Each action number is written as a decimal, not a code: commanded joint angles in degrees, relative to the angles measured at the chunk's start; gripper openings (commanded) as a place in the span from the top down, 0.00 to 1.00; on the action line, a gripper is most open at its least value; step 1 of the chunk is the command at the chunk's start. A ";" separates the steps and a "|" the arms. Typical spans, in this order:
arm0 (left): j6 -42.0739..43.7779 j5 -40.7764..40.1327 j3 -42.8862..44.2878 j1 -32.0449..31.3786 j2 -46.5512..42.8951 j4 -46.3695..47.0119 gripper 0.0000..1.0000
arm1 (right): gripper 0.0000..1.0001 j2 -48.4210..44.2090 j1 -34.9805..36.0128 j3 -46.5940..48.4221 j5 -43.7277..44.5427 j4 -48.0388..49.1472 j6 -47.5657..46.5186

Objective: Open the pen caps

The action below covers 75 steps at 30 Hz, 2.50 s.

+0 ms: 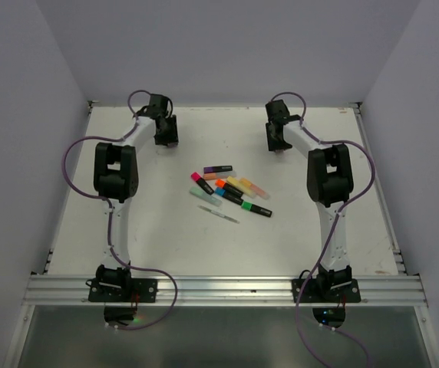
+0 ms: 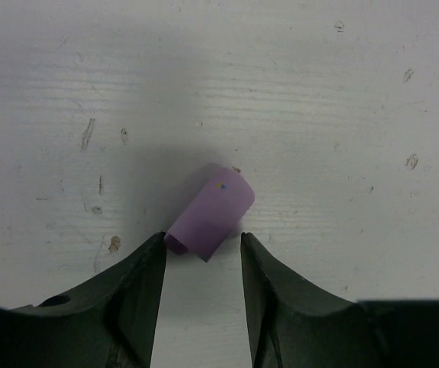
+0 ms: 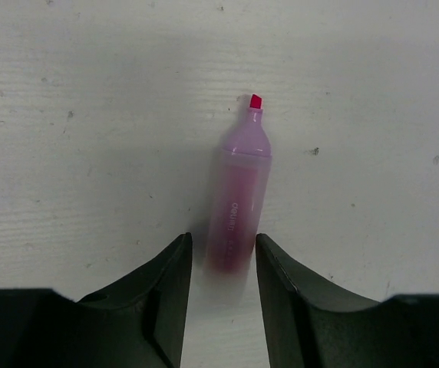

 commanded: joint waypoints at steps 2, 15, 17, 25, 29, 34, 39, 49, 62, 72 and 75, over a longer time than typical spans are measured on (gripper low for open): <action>1.76 -0.88 2.91 1.10 1.52 -2.62 0.49 | 0.56 0.58 -0.20 2.05 -1.74 -1.07 -0.77; 0.01 3.06 -4.12 1.37 -8.67 3.96 0.31 | 0.36 -8.72 -0.11 -0.41 -1.22 0.95 -0.68; -1.31 6.30 -8.31 1.19 -12.71 5.71 0.30 | 0.33 -11.01 0.24 -2.34 -1.56 0.95 -0.41; -8.69 9.67 -28.26 -4.59 -30.63 16.09 0.27 | 0.19 -22.52 8.85 -13.76 -0.51 -1.06 -0.24; -12.12 10.27 -38.91 -6.89 -40.65 20.30 0.27 | 0.26 -27.80 11.05 -20.97 -2.34 -3.61 2.83; -14.58 14.85 -50.24 -8.12 -51.21 25.67 0.27 | 0.39 -35.70 11.93 -32.83 -5.17 -4.50 5.65; -14.85 16.25 -54.74 -9.09 -54.29 26.55 0.27 | 0.45 -38.27 12.11 -38.90 -5.00 -3.98 5.57; -15.46 18.71 -58.44 -10.14 -55.70 28.49 0.28 | 0.45 -36.25 12.90 -40.14 -8.24 -2.04 3.19; -14.15 20.30 -59.67 -10.50 -58.51 27.70 0.28 | 0.39 -29.66 12.90 -38.64 -11.49 0.42 -1.29; -14.23 21.26 -62.39 -10.58 -60.71 28.49 0.28 | 0.36 -42.83 13.86 -47.61 -14.56 6.50 -0.59; -14.67 21.88 -63.27 -10.58 -60.97 29.45 0.28 | 0.36 -43.19 15.97 -47.17 -18.69 4.91 -1.47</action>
